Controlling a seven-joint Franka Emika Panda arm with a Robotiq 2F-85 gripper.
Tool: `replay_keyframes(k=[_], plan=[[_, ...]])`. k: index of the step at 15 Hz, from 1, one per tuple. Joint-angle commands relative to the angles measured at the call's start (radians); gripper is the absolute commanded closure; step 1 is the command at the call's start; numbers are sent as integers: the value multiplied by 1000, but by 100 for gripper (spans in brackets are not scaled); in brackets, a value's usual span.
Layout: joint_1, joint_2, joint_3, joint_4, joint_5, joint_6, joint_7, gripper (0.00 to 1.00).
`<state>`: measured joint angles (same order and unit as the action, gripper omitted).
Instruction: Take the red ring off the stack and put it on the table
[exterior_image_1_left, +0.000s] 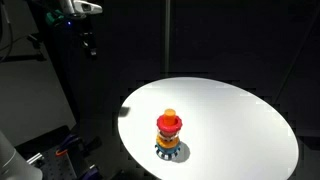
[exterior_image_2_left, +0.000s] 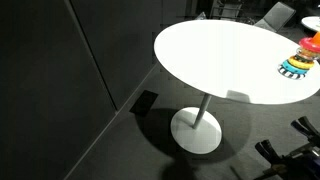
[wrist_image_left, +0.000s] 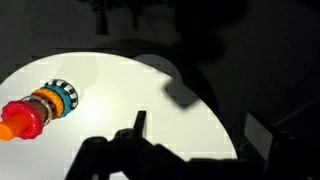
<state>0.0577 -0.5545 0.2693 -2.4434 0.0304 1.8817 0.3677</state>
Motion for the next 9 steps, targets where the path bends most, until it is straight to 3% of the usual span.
replay_keyframes(k=[1, 9], plan=[[15, 2, -13, 2, -8, -2, 7, 0], [-32, 16, -52, 43, -31, -13, 22, 0]])
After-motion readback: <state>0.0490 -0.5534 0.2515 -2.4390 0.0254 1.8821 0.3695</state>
